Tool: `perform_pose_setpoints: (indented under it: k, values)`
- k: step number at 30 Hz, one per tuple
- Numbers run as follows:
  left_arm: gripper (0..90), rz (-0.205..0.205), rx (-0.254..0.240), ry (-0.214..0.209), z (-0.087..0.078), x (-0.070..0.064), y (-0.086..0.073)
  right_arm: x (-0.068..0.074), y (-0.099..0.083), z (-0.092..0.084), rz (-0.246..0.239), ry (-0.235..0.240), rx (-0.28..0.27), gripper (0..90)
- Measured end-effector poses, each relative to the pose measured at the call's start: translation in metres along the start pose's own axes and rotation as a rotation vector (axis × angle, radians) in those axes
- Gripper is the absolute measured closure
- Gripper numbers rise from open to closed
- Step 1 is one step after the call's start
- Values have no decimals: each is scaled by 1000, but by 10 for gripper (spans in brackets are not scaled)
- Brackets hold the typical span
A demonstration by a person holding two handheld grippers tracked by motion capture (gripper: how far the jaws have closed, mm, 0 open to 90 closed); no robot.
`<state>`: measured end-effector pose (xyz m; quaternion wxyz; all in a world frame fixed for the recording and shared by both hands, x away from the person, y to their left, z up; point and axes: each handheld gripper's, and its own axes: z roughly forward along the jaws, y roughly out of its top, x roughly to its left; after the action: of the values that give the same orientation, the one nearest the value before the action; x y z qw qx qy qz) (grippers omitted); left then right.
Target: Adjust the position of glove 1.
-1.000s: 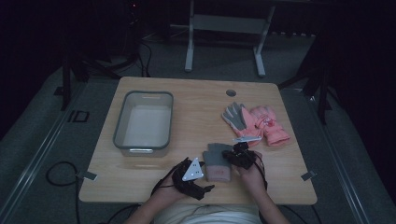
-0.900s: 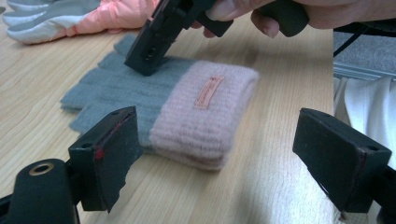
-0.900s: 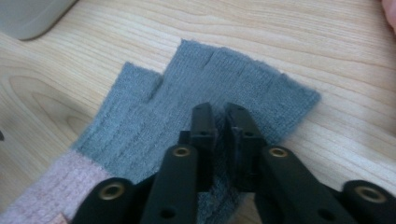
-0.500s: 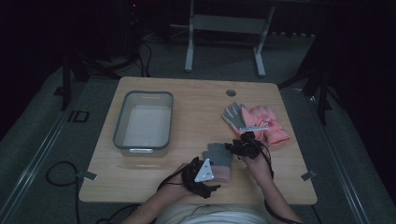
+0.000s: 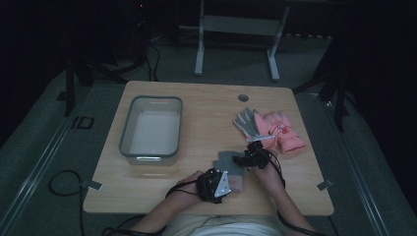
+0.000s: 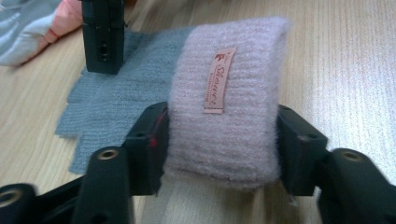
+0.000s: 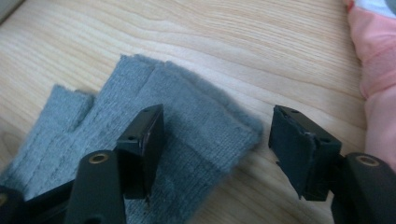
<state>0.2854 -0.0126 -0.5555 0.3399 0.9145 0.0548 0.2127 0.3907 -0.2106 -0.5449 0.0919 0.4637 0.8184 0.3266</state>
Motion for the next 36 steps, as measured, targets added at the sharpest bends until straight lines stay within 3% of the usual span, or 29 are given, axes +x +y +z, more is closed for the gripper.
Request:
perform_pose_setpoints:
  k: [2,7,10,12,18,23,30,36]
  values:
    - [461,-5,5,-10,-1,2,1,1,0,0,-3,13,-3,411]
    - [610,-72,7,-67,-5,14,3,2,0,0,24,77,5,577]
    - [657,-97,8,-87,-6,19,5,4,1,1,54,124,26,705]
    - [669,-106,23,-90,-8,21,7,5,3,0,41,128,23,745]
    - [682,-138,43,-107,-17,34,8,11,14,-9,8,150,-24,757]
    - [684,-158,23,-83,-33,49,12,17,34,-24,-26,165,-78,757]
    - [685,-138,29,-49,-64,78,26,28,69,-44,-64,169,-150,758]
    - [685,-123,49,-19,-87,96,32,37,95,-51,-71,186,-194,758]
